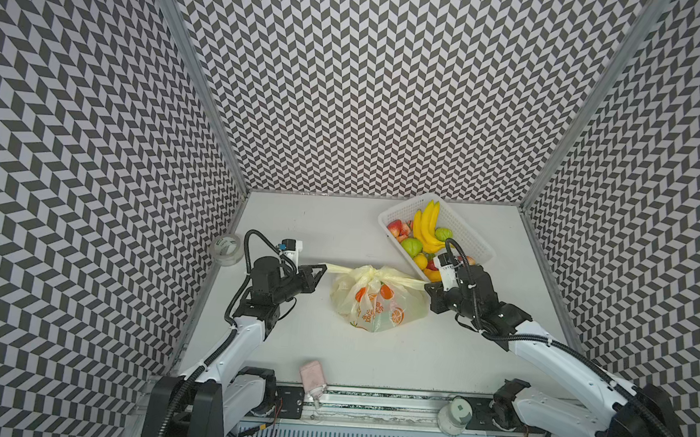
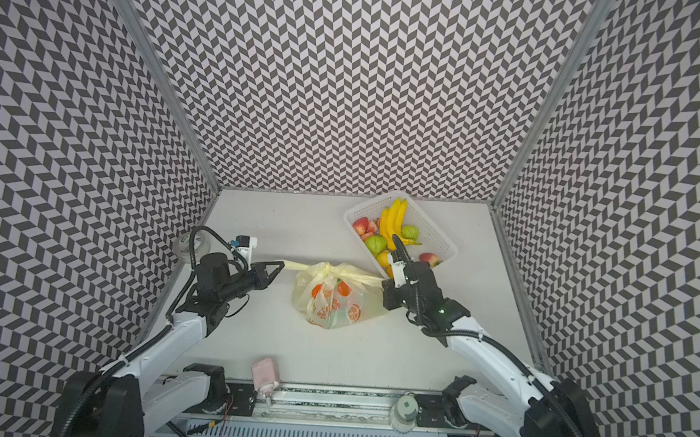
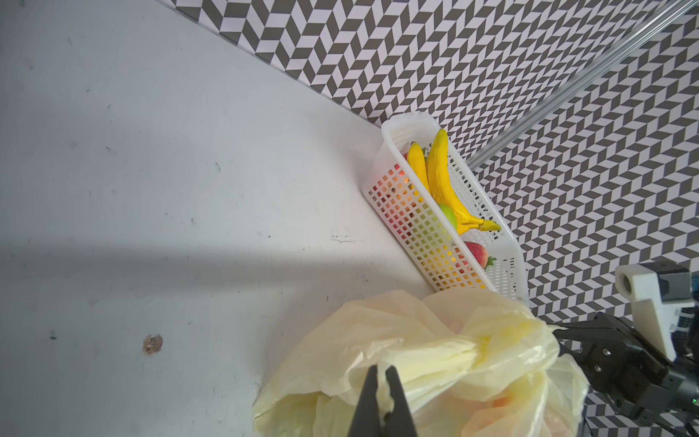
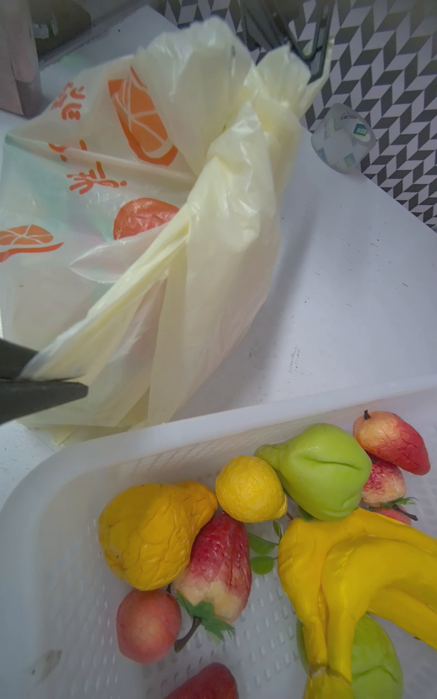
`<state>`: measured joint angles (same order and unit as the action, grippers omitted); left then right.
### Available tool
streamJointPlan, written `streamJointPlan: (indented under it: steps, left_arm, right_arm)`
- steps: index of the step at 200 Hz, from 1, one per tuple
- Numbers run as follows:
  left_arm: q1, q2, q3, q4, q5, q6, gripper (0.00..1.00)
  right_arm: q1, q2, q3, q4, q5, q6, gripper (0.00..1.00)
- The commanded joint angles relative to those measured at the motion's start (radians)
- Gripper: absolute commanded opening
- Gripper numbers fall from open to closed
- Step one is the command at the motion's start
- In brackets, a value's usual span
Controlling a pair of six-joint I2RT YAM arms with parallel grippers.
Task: Place the fake fruits into the plastic bag and tie a complex knot
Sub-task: 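Open the left gripper, releasing the handle end, and lift both grippers away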
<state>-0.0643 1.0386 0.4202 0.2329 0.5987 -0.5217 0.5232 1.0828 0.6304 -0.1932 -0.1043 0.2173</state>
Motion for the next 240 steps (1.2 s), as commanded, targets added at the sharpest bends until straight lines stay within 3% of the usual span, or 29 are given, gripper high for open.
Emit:
streamJointPlan:
  steps: [1, 38, 88, 98, 117, 127, 161, 195, 240]
  left_arm:
    - [0.076, -0.004, -0.009, 0.052, -0.144, -0.008, 0.00]
    - [0.081, 0.012, -0.019, 0.072, -0.117, -0.016, 0.00]
    - [0.078, 0.043, -0.031, 0.174, 0.013, -0.059, 0.00]
    - [0.075, 0.046, -0.033, 0.192, 0.035, -0.068, 0.09]
    - [0.066, 0.044, -0.028, 0.207, 0.066, -0.084, 0.33]
    - [0.066, 0.033, -0.021, 0.200, 0.070, -0.083, 0.41]
    - [0.069, -0.052, 0.031, 0.083, -0.018, -0.031, 0.52]
    - [0.082, -0.147, 0.108, -0.063, -0.143, 0.043, 0.61]
    - [0.117, -0.252, 0.156, -0.114, -0.232, 0.100, 0.75]
  right_arm:
    - [-0.081, 0.008, -0.024, -0.068, 0.096, 0.009, 0.00]
    - [-0.106, 0.021, -0.025, -0.069, 0.043, -0.003, 0.00]
    - [-0.107, -0.022, -0.008, -0.051, -0.074, -0.019, 0.00]
    - [-0.107, -0.031, 0.001, -0.052, -0.096, -0.021, 0.00]
    - [-0.107, -0.052, 0.021, -0.055, -0.143, -0.021, 0.19]
    - [-0.108, -0.067, 0.034, -0.060, -0.149, -0.021, 0.25]
    - [-0.123, -0.125, 0.080, -0.078, -0.118, -0.042, 0.48]
    - [-0.169, -0.185, 0.099, -0.064, -0.067, -0.064, 0.65]
    - [-0.248, -0.233, 0.134, -0.056, -0.036, -0.065, 0.82]
